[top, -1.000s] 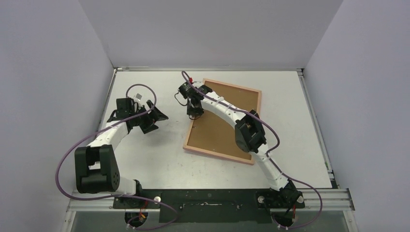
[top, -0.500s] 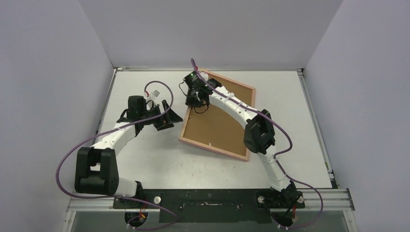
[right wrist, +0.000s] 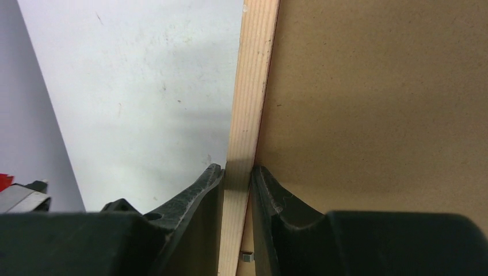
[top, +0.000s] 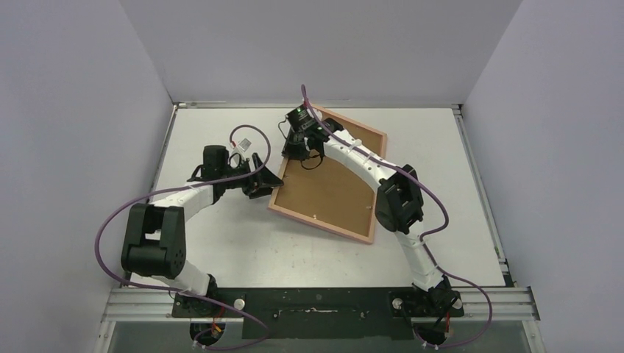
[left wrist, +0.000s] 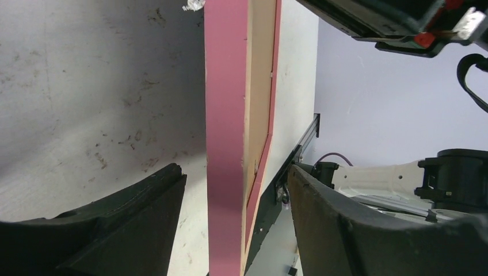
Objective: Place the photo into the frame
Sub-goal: Turn over the photo frame at the center of the board.
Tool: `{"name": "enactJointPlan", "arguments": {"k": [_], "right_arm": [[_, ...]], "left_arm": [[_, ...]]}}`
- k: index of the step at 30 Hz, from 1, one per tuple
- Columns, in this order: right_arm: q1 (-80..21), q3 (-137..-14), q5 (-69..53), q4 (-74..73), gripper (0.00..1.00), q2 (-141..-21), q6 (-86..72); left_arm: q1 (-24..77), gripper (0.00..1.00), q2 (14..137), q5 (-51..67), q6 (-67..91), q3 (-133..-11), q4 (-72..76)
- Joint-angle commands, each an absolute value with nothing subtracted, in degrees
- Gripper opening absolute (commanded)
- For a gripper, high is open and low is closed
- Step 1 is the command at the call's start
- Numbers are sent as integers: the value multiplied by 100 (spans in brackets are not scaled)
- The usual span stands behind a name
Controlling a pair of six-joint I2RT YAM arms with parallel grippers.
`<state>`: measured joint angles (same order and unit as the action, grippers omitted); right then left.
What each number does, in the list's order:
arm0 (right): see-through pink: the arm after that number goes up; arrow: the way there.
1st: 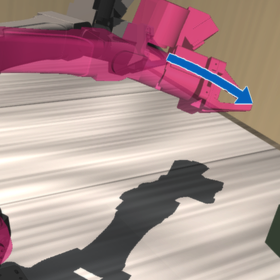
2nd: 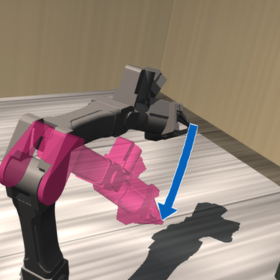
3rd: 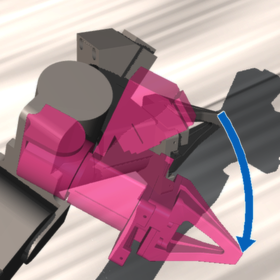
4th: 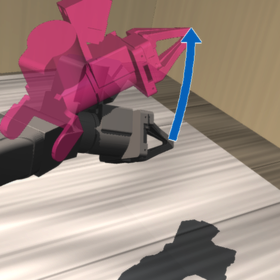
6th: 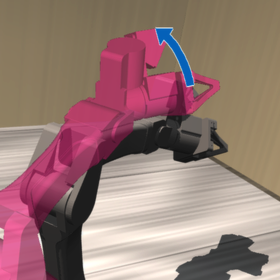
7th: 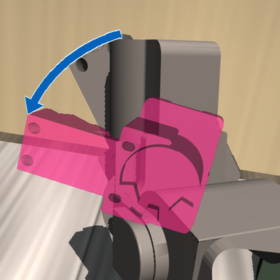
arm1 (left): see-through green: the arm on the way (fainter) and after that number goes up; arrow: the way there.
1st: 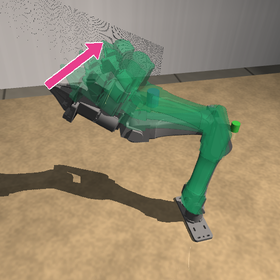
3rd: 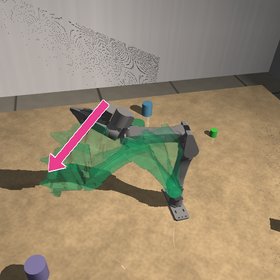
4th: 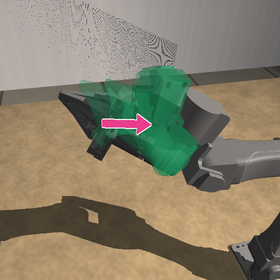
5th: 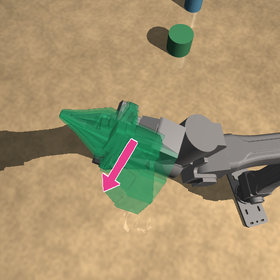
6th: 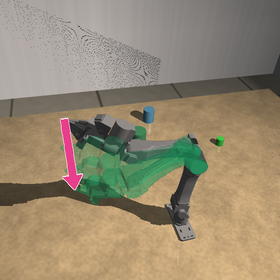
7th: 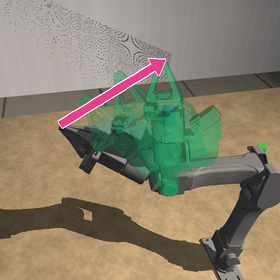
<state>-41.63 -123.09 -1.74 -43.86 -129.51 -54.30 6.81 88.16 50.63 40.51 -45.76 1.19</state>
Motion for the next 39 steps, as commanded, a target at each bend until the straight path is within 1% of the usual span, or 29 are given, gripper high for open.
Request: {"name": "enactJointPlan", "arguments": {"k": [1,2,4,6,8,9,10,13,16,17,19,24,27,29,32,35,39], "right_arm": [[-4126,-12366,-391,-3533,0,-12170,-5758],[-4130,-12374,-397,-3526,0,-12166,-5765],[-4122,-12349,-369,-3539,0,-12149,-5762],[-4126,-12293,-241,-3561,0,-12138,-5739],[-4195,-12315,128,-3762,0,-12165,-5552],[-4227,-12307,274,-3842,0,-12183,-5477],[-4235,-12275,323,-3931,5,-12192,-5460],[-4258,-12228,517,-4141,26,-12135,-5446],[-4263,-12145,799,-4039,48,-11845,-5386],[-4248,-12141,870,-3978,51,-11741,-5353],[-4184,-12170,888,-3842,55,-11578,-5239],[-3941,-12169,908,-3944,57,-11188,-5084],[-3769,-11881,957,-3863,58,-10695,-4957],[-3607,-11658,717,-3676,60,-10370,-4822],[-3269,-11540,130,-3626,63,-10067,-4679],[-2884,-11527,-508,-3892,64,-9923,-4721],[-2591,-11162,-925,-4018,66,-9572,-4614]], "left_arm": [[766,60,9111,5501,4390,-4914,835],[774,54,9167,5577,4498,-4926,987],[779,39,9220,5729,4663,-4943,1284],[782,22,9188,5755,4616,-4990,1362],[774,7,9082,5583,4236,-5134,816],[767,2,9003,5479,4065,-5191,676],[772,0,8912,5385,3864,-5247,432],[773,0,8587,5120,3465,-5416,-259],[773,0,8266,4900,3025,-5741,-950],[773,0,8219,4802,2894,-5867,-1200],[773,0,8158,4655,2635,-6171,-1712],[765,0,8174,4062,2159,-6916,-3069],[773,0,8092,3727,1999,-7310,-3623],[816,0,7975,3391,1933,-7581,-3921],[892,0,7731,2935,1978,-7863,-3978],[1000,0,7554,2457,2136,-8179,-3920],[1138,0,7386,1979,1902,-8491,-4025]]}}
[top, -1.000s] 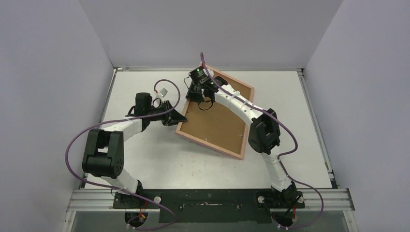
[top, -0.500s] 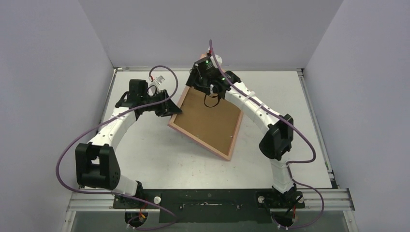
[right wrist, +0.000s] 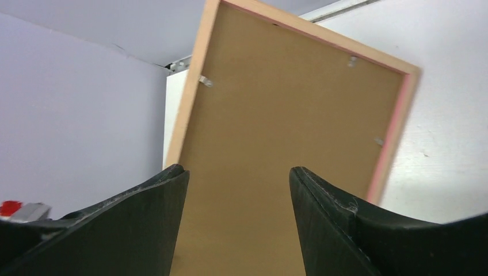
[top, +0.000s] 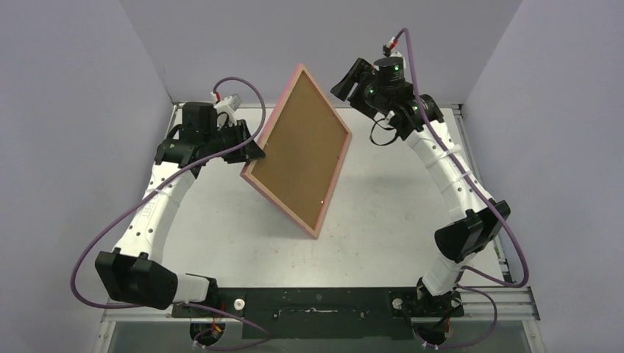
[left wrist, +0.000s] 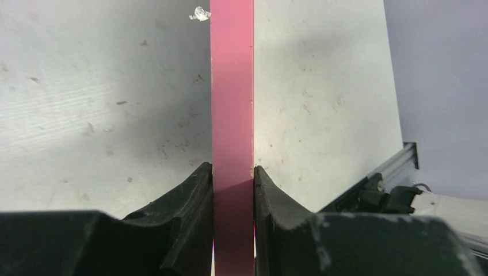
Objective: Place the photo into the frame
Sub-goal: Turn over the photo frame at the center of the board.
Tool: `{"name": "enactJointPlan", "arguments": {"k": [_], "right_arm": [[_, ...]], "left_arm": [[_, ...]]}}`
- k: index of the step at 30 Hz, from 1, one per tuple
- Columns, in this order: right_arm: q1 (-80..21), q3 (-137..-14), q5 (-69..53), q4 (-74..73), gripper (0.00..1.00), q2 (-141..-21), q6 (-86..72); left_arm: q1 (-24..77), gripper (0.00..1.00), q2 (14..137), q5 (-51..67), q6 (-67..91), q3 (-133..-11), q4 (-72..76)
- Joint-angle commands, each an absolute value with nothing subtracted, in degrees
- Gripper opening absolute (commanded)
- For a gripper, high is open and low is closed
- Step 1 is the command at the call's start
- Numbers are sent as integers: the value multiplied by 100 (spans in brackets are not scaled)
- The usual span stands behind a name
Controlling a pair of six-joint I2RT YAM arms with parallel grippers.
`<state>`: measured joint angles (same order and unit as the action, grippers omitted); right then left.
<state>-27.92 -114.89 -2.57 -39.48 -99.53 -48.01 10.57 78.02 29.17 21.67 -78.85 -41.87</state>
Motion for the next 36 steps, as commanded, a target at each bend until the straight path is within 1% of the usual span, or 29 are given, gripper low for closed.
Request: {"name": "enactJointPlan", "arguments": {"k": [1,6,12,16,20,24,28,32,36], "right_arm": [[-2564,-11042,-990,-3994,66,-9493,-4621],[-2504,-10736,-1362,-3921,66,-9378,-4802],[-2497,-10842,-1923,-3951,65,-9487,-4921],[-2488,-10612,-2011,-3708,68,-9318,-4983],[-2500,-10569,-1917,-3510,75,-9218,-5158],[-2548,-10549,-1941,-3287,76,-9183,-5461],[-2643,-10693,-1862,-3365,76,-9256,-5606],[-2759,-11320,-1537,-4162,74,-9507,-5434],[-2820,-11415,-1293,-4668,72,-9572,-5625]], "left_arm": [[1164,0,7343,1879,1832,-8533,-4064],[1361,0,7219,1742,1420,-8785,-4178],[1660,0,7341,1382,1013,-9382,-4257],[1942,0,7304,1229,620,-9525,-4065],[2180,0,7269,1061,351,-9480,-3803],[2550,0,7194,920,103,-9196,-3562],[2952,0,7016,667,-234,-8843,-3330],[3281,0,6744,643,-398,-8271,-2711],[3398,0,6595,480,-460,-7902,-2338]]}}
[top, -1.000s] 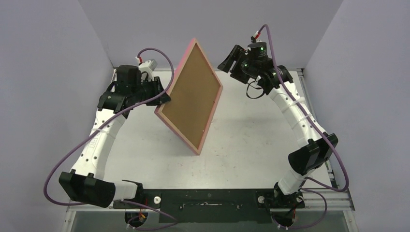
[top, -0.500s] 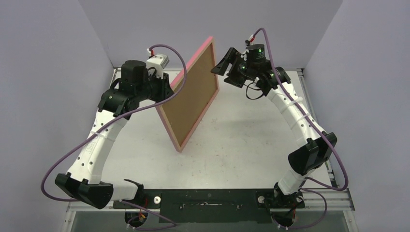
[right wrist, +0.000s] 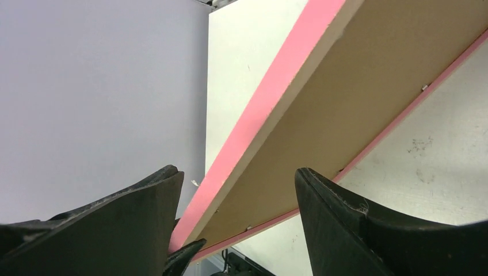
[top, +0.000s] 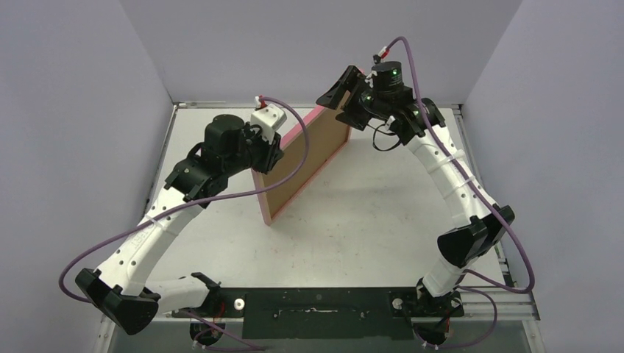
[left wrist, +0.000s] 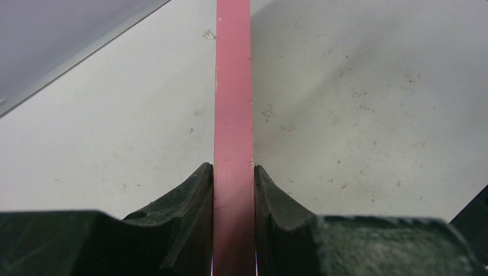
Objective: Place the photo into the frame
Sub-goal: Turn over the photo frame at the center of the board.
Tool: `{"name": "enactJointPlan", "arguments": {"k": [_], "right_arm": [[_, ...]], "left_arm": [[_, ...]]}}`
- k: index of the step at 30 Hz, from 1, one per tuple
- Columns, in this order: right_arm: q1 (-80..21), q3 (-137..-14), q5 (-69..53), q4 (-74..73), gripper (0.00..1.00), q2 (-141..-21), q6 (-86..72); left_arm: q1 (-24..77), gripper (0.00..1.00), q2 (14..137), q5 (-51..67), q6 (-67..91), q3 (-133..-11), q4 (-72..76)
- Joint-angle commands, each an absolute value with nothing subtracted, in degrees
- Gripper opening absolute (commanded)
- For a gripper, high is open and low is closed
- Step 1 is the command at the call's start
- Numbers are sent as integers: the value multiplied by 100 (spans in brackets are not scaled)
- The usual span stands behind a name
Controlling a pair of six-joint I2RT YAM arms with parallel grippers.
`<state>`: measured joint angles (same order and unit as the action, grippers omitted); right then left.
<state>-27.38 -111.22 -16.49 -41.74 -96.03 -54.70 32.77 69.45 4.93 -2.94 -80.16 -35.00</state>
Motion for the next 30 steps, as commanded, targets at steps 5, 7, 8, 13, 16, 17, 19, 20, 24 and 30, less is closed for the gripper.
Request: {"name": "enactJointPlan", "arguments": {"k": [5,7,8,13,16,17,19,20,24,30], "right_arm": [[-2972,-11389,-964,-5049,71,-9523,-5878],[-3004,-11390,-921,-5152,71,-9534,-6034],[-3017,-11391,-908,-5185,71,-9542,-6116],[-3052,-11237,-736,-5000,70,-9456,-6600],[-3094,-11213,-601,-4636,69,-9417,-6837],[-3139,-11299,-560,-4631,69,-9456,-6865],[-3223,-11482,-453,-4805,69,-9588,-6892],[-3243,-11516,-444,-4897,68,-9627,-6959],[-3256,-11255,-448,-5175,62,-9530,-7498],[-3322,-11254,-480,-5891,58,-9484,-7752]], "left_arm": [[3482,0,6544,445,-627,-7684,-2063],[3535,0,6547,421,-754,-7655,-2049],[3579,0,6548,405,-819,-7641,-2039],[3723,0,6522,316,-1052,-7533,-1939],[3759,0,6543,314,-1107,-7535,-1931],[3768,0,6540,305,-1125,-7525,-1926],[3815,0,6540,302,-1155,-7519,-1927],[3842,0,6533,276,-1188,-7506,-1906],[3926,0,6568,-25,-1299,-7470,-1697],[3990,0,6583,-224,-1581,-7307,-1266]]}}
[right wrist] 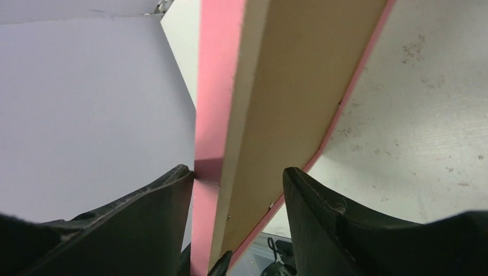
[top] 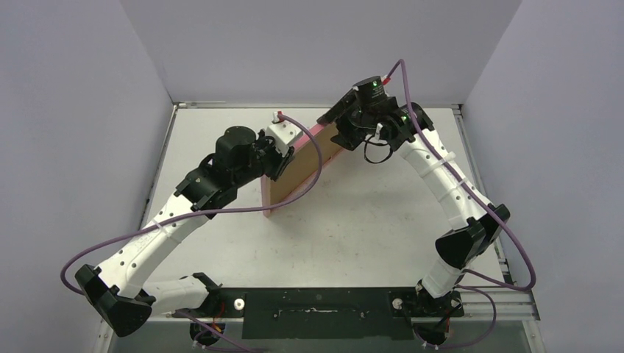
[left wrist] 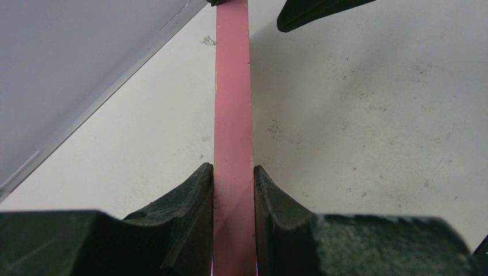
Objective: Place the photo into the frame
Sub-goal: Turn over the photo frame at the center of the board.
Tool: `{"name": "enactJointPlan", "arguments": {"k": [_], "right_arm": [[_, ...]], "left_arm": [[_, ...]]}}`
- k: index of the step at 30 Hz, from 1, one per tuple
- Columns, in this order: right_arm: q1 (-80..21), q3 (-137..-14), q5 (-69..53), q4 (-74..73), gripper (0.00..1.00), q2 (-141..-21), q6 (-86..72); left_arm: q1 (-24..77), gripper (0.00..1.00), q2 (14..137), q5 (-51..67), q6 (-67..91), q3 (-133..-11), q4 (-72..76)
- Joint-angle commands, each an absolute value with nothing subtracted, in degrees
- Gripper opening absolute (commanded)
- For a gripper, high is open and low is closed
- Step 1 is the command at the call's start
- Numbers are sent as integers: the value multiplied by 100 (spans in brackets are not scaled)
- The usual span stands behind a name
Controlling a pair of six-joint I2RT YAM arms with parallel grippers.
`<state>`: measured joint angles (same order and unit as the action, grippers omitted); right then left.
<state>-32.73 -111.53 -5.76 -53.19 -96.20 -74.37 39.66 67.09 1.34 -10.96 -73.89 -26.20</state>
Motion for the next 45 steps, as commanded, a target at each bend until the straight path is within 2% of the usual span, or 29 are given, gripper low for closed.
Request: {"name": "enactJointPlan", "arguments": {"k": [1,12,18,24,28,30,31,34,39,42,45], "right_arm": [[-3320,-11311,-483,-6010,58,-9510,-7763],[-3302,-11486,-571,-6431,56,-9723,-7902],[-3304,-11184,-366,-6331,47,-9509,-8188],[-3299,-11036,-383,-6205,33,-9506,-8364],[-3247,-11035,-328,-6210,16,-9502,-8333],[-3201,-11029,-325,-6199,9,-9485,-8284],[-3180,-11018,-315,-6186,6,-9479,-8246],[-3051,-10888,-478,-5976,0,-9435,-7984],[-2812,-10396,-740,-5481,0,-9240,-7425],[-2592,-10152,-1147,-5146,0,-9116,-6914],[-2389,-9981,-1729,-4990,0,-9078,-6209]], "left_arm": [[4024,0,6567,-195,-1672,-7271,-1247],[4294,0,6296,-37,-2320,-6935,-1000],[4352,0,6312,-73,-2399,-6905,-1107],[4360,1,6301,-33,-2379,-6841,-1031],[4368,11,6304,-55,-2269,-6797,-996],[4375,31,6275,-180,-2101,-6773,-971],[4377,48,6259,-349,-1835,-6812,-1028],[4301,70,6194,-750,-1110,-7212,-1628],[4180,79,5872,-75,-376,-7327,-1969],[4079,80,5801,275,104,-7349,-1901],[3974,80,5906,74,506,-7431,-1943]]}}
